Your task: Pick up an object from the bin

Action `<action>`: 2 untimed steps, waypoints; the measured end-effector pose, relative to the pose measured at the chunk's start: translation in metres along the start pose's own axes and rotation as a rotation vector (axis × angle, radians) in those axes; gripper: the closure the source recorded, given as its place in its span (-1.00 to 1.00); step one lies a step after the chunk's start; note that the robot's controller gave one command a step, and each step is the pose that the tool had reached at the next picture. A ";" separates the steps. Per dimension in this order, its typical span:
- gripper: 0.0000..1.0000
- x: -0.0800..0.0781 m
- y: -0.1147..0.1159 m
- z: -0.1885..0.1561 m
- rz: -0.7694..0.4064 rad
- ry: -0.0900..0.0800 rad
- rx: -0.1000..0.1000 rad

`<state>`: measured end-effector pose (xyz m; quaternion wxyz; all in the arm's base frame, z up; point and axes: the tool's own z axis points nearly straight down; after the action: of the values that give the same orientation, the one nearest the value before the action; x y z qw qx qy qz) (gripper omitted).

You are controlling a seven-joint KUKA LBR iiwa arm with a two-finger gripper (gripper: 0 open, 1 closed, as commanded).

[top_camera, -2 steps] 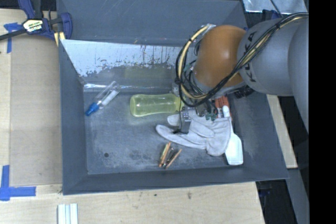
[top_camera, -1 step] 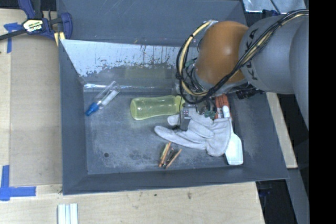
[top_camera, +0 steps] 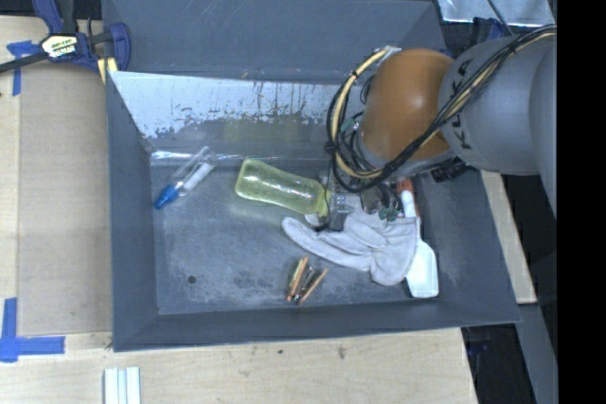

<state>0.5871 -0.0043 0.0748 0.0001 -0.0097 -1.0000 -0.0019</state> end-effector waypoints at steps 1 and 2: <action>1.00 0.000 0.000 0.000 0.000 0.000 0.000; 1.00 0.001 0.000 -0.002 0.001 0.001 0.000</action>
Offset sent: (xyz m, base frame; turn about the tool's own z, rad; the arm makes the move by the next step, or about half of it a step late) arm -0.0129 -0.0066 0.1540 0.0209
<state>0.5863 -0.0043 0.0763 0.0005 -0.0100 -0.9999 -0.0019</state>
